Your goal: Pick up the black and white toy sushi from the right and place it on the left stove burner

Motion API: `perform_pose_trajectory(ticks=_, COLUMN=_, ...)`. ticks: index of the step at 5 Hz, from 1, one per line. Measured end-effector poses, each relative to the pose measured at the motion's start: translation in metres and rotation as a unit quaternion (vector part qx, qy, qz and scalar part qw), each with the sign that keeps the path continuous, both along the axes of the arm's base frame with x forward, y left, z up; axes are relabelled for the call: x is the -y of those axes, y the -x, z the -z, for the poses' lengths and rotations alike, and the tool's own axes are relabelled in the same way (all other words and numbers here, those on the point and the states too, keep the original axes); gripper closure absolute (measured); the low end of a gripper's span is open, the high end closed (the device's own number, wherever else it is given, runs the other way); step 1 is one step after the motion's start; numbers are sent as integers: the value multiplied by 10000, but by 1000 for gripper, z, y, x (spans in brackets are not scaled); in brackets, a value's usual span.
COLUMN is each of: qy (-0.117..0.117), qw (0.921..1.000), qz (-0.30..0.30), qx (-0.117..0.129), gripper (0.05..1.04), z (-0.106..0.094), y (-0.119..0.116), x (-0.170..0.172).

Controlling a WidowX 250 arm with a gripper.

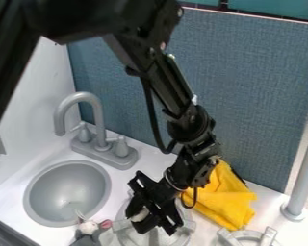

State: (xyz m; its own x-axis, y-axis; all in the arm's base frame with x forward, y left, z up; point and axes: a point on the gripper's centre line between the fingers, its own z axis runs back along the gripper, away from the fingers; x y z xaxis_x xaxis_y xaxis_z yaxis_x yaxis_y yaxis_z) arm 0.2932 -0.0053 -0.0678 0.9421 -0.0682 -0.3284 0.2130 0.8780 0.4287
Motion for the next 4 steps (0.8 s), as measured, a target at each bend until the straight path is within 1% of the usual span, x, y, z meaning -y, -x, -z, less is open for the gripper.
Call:
perform_pose_trajectory(ticks=1, qy=-475, qw=9986, qz=-223, qx=32, gripper=633, z=1, y=-16, x=-5)
perform_pose_trajectory(ticks=2, qy=-967, qw=9940, qz=-506, qx=102, gripper=633, z=-3, y=-25, x=3)
perform_pose_trajectory(ticks=3, qy=-868, qw=9929, qz=-776, qx=258, gripper=633, z=1, y=-24, x=12)
perform_pose_trajectory(ticks=4, qy=-563, qw=9926, qz=-1043, qx=267, gripper=633, z=10, y=-20, x=12)
